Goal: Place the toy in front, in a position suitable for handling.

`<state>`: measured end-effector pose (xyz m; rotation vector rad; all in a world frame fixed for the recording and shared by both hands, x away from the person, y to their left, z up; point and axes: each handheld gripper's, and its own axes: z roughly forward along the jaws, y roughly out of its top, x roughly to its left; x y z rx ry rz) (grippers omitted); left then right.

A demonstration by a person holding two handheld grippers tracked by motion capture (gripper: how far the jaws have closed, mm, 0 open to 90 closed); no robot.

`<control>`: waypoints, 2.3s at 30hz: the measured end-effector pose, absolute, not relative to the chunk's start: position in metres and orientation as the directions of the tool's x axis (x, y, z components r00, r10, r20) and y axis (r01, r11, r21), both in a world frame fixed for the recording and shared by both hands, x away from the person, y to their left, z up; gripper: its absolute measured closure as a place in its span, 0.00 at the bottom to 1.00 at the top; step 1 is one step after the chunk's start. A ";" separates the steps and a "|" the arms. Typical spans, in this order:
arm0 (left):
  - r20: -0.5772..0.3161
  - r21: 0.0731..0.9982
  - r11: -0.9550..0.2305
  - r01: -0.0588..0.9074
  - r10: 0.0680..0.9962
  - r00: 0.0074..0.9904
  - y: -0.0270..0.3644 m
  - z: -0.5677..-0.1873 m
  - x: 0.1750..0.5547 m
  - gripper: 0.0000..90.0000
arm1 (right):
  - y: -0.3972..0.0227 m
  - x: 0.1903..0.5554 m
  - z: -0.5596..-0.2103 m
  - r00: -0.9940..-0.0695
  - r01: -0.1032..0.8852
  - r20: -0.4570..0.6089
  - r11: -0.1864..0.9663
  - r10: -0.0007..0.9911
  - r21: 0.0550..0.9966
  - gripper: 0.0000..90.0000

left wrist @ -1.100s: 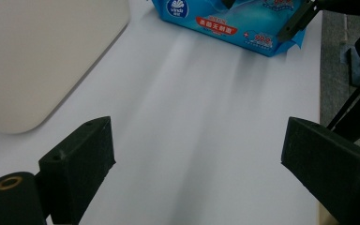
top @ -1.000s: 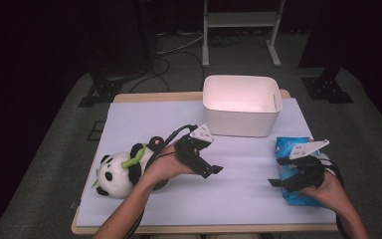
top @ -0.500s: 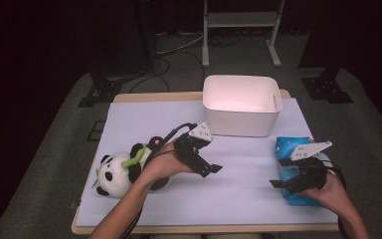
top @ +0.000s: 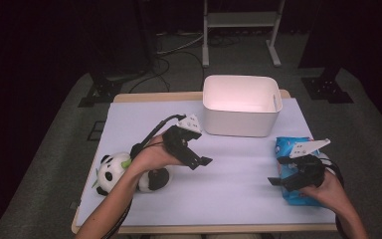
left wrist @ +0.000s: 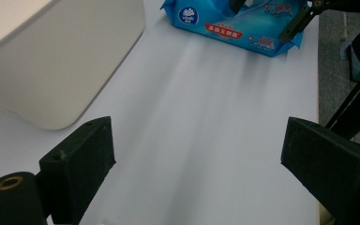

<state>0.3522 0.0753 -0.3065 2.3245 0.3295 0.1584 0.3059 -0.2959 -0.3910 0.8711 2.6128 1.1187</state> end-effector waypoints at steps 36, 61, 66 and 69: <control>0.040 0.689 -0.669 0.279 0.419 0.907 0.161 -0.295 0.345 0.15 | -0.279 0.311 -0.383 -0.839 0.421 0.051 0.588 0.542 0.691 0.16; 0.041 0.659 -0.659 0.363 0.514 0.857 0.209 -0.309 0.336 0.17 | -0.278 0.312 -0.376 -0.841 0.408 0.033 0.594 0.539 0.693 0.16; 0.039 0.658 -0.655 0.372 0.523 0.851 0.216 -0.311 0.334 0.21 | -0.278 0.313 -0.375 -0.841 0.408 0.032 0.594 0.541 0.693 0.16; 0.039 0.652 -0.652 0.386 0.538 0.842 0.221 -0.313 0.333 0.21 | -0.278 0.313 -0.375 -0.840 0.409 0.031 0.595 0.541 0.692 0.16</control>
